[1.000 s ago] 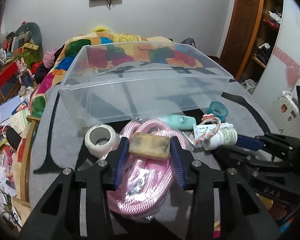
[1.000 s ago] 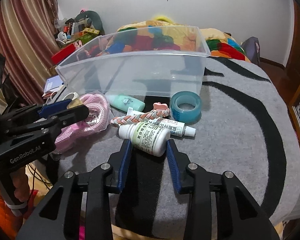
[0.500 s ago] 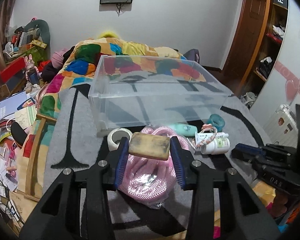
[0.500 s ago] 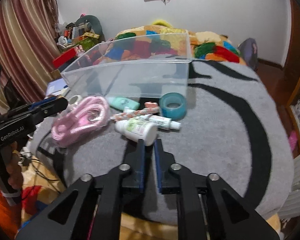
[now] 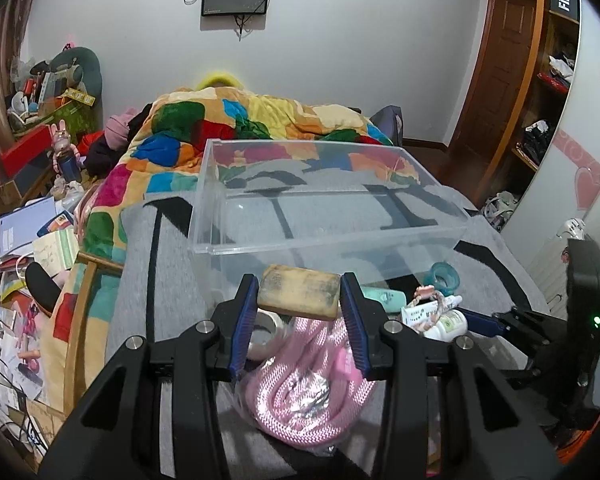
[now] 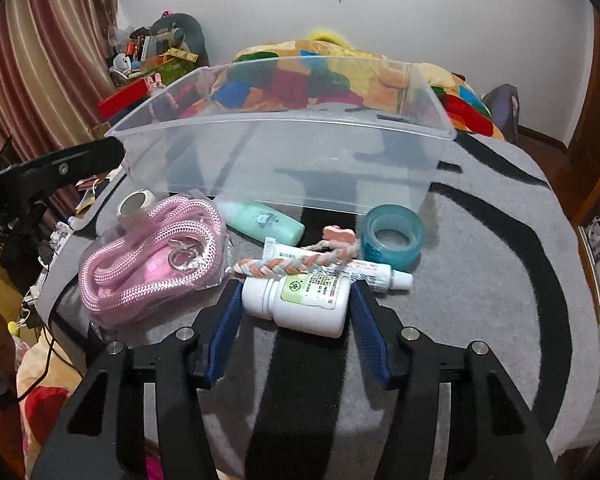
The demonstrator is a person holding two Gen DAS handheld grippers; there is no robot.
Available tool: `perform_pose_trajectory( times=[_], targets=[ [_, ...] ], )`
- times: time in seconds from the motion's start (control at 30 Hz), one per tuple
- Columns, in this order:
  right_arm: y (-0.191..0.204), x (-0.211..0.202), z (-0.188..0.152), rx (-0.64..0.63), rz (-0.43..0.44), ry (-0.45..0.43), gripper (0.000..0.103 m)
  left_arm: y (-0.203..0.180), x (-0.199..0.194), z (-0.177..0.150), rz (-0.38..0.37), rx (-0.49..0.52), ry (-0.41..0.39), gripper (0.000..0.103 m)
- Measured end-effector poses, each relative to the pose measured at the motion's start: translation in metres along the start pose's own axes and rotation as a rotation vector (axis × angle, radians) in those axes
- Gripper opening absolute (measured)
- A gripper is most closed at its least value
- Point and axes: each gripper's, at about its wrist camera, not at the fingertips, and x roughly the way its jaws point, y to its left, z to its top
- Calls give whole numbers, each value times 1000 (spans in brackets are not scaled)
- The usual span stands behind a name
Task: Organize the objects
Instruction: 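Carry soap bar and pill bottle into the clear box and open both tools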
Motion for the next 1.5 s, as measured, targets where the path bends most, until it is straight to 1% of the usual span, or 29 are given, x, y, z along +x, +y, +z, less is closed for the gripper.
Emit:
perform_pose_trajectory(
  times=[0.17, 0.27, 0.4, 0.5, 0.57, 0.67, 0.83, 0.93, 1.1, 1.23, 1.37, 1.43, 1.47, 1.5],
  targets=[
    [-9, -18, -8, -23, -35, -15, 51, 2, 1, 11, -5, 2, -12, 41],
    [-20, -36, 4, 5, -36, -61, 51, 4, 2, 21, -2, 3, -18, 41],
    [-27, -58, 38, 19, -27, -164, 51, 5, 8, 39, -6, 8, -17, 41],
    [-25, -63, 66, 9, -5, -211, 51, 5, 15, 51, -7, 20, -6, 41],
    [-20, -58, 83, -11, -16, -223, 51, 5, 23, 58, -13, 29, 17, 41],
    [-16, -37, 106, -30, -4, -190, 51, 4, 39, 65, -23, 35, 67, 41],
    [-12, 10, 128, -53, 0, -75, 51, 6, 73, 71, -22, 45, 166, 41],
    [-13, 30, 129, -60, -5, -20, 51, 8, 89, 70, -15, 49, 209, 41],
    [-17, 49, 130, -58, -18, 44, 51, 9, 101, 67, -19, 50, 246, 41],
    [-14, 48, 128, -63, -11, 55, 51, 8, 94, 68, -15, 57, 226, 43],
    [-12, 35, 128, -71, 0, 27, 53, 9, 77, 72, -7, 55, 180, 53],
    [-11, 23, 128, -77, -1, 2, 54, 11, 63, 74, 9, 60, 147, 54],
    [-11, 17, 127, -80, 0, -13, 54, 12, 58, 74, 15, 62, 136, 56],
    [-11, 9, 126, -82, 0, -30, 55, 13, 51, 74, 23, 63, 118, 62]
  ],
)
